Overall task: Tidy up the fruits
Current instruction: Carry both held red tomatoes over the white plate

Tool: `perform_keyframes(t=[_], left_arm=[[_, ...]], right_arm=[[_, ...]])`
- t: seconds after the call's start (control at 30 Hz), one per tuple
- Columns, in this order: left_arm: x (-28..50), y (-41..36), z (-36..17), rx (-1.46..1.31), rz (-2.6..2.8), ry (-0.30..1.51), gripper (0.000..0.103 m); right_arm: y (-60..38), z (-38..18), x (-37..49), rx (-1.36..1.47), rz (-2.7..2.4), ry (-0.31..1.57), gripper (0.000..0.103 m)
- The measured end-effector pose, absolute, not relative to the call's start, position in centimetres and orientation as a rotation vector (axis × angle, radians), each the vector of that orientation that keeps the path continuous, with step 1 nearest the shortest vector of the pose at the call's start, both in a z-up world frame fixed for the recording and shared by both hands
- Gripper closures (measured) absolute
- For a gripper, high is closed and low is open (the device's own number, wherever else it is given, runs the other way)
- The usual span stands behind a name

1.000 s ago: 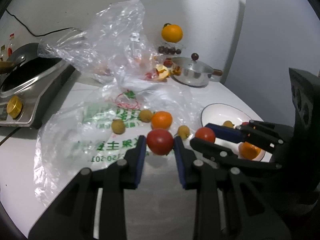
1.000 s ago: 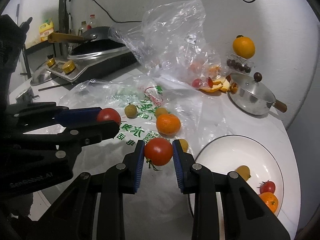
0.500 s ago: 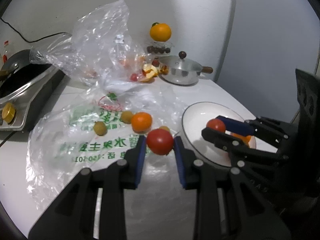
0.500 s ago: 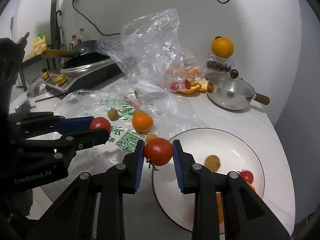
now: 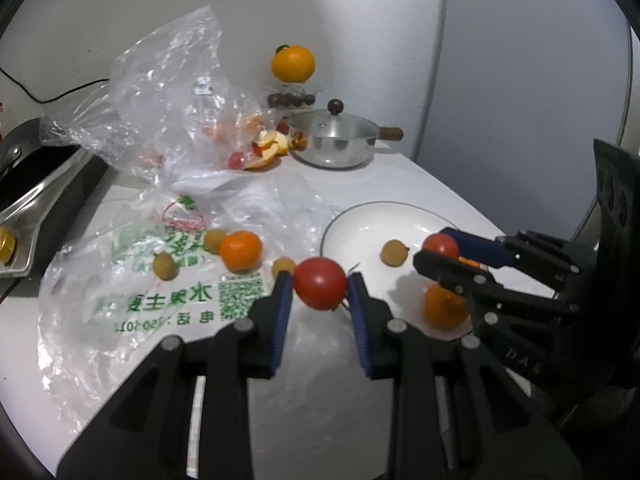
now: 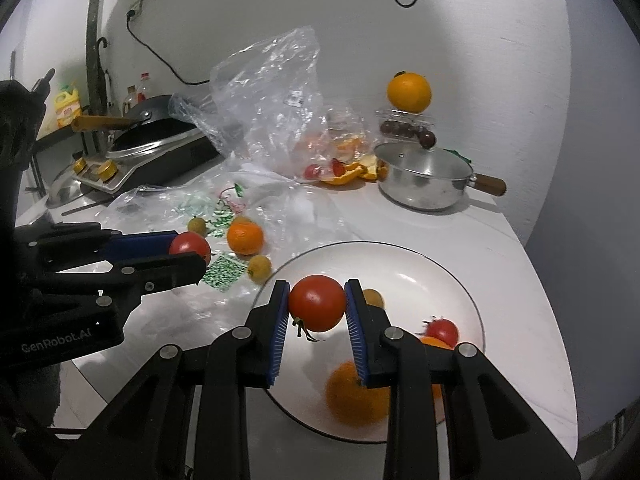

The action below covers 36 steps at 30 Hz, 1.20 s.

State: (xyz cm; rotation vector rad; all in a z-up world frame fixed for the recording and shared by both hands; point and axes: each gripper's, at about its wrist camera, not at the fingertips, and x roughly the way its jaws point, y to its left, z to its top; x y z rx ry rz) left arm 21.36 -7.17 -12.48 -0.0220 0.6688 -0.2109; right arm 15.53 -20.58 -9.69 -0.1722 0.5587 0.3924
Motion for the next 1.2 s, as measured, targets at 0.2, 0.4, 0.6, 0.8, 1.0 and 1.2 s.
perform_keyframes(t=[0.2,0.4,0.6,0.8,1.0,1.2], left_arm=[[21.9,-8.8,-12.9,-0.002,-0.225,0.682,0.074],[22.5,-10.1,-13.3,0.013,-0.236,0.693,0.074],[23.3,-11.0,-14.1,0.023,-0.24,0.717,0.074],[24.2,-11.7,-15.0,0.029,-0.249,0.743,0.074],[24.8,-12.1,-16.0,0.024,-0.254,0.768,0.074],[25.6,-12.3,-16.7,0.02,-0.261,0.787,0.074]], right_arm=[[-22.3,-10.1,15.5,-0.152,0.373,0.564,0.073],[-23.6,-10.2,15.8,-0.137,0.366,0.562,0.073],[-24.2,-11.0,16.3,-0.129,0.376,0.579,0.073],[-24.9,-11.3,17.1,-0.114,0.377,0.584,0.073],[-24.8,-11.8,17.5,-0.12,0.396,0.586,0.073],[-24.3,-12.2,18.7,-0.118,0.411,0.598,0.073]])
